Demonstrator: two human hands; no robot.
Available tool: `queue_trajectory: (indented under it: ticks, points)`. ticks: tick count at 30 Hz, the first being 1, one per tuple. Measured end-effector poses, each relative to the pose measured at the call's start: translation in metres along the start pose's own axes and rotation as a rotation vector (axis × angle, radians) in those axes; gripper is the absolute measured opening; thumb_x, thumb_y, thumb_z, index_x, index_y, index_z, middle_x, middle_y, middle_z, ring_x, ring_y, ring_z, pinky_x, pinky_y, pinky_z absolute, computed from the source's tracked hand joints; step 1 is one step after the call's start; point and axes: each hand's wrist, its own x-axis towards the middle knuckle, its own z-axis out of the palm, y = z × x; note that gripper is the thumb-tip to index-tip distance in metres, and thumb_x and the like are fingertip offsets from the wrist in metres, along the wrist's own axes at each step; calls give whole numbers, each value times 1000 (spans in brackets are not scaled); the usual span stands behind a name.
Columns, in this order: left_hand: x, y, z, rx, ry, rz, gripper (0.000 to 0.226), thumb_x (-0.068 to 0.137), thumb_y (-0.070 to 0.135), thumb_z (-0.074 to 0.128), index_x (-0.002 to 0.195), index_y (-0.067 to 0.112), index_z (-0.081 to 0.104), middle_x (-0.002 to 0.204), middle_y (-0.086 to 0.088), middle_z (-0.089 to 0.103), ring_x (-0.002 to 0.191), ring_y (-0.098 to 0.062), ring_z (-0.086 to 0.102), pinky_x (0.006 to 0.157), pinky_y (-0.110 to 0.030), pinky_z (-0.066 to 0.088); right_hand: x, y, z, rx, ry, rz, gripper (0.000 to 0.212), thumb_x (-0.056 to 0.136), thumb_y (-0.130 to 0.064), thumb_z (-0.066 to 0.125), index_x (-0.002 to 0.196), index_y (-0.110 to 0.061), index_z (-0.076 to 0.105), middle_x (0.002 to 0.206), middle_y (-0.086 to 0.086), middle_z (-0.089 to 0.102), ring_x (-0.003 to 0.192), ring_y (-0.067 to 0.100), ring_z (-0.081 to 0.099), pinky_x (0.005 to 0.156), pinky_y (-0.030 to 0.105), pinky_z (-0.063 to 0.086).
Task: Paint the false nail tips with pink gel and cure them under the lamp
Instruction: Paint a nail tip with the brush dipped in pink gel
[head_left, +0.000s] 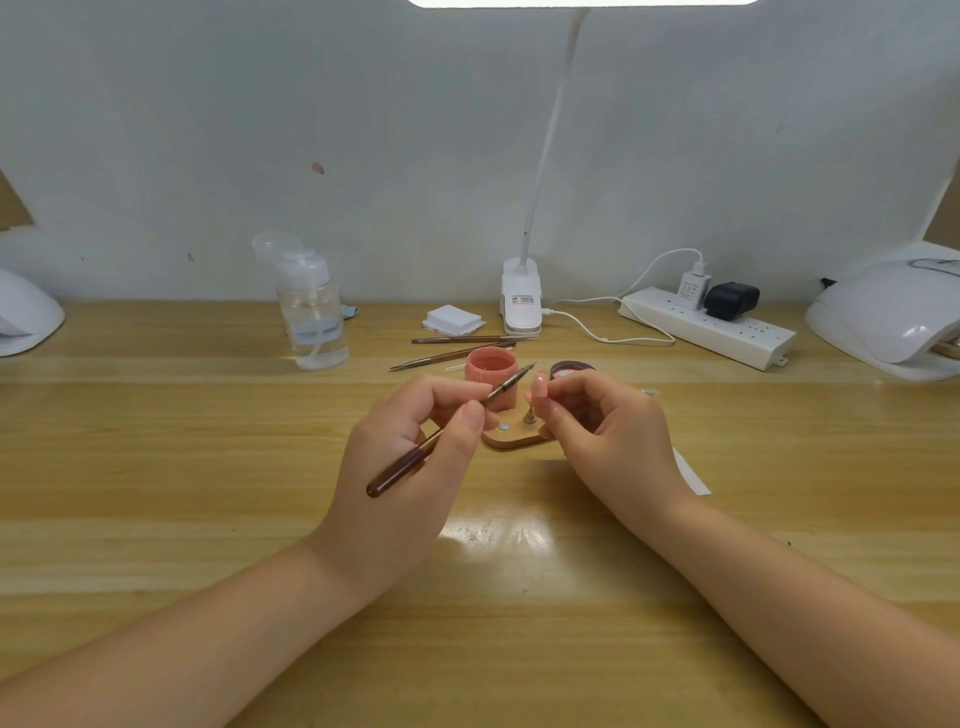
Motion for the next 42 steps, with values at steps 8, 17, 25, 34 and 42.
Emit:
queue_trajectory:
  ticks: [8,17,25,34,42]
  points:
    - [-2,1,-2,50,-12,35,19,85,35,48,87,28,65,78,13,70,85,-15,63,78,-25,45,0,3,0,7,0,-23,10,88,-8,68,92,-17,70,77,-2,70,72,14,69,71,40,57]
    - [-2,0,-3,43,-11,31,20,82,35,48,85,27,65,76,13,70,82,-13,62,75,-25,45,0,4,-1,17,-4,-40,11,89,-11,66,92,-21,68,76,-3,70,73,12,69,64,30,55]
    - [-2,1,-1,55,-34,4,20,85,35,50,90,25,67,80,12,71,86,-15,65,79,-29,47,1,6,-1,12,-11,-36,10,89,-10,66,92,-19,69,76,-2,70,73,11,69,64,28,55]
    - [-1,-1,1,78,-38,-25,15,88,27,56,98,24,68,88,7,71,89,-12,64,73,-12,41,0,4,0,25,14,-25,5,89,-12,68,91,-14,71,75,-1,71,71,13,69,69,38,57]
    - [-1,-1,-1,178,-35,76,26,86,36,49,97,24,68,90,7,70,94,-13,61,80,-13,37,0,1,-1,72,7,23,8,86,-9,70,89,-16,70,75,3,72,70,15,70,65,34,57]
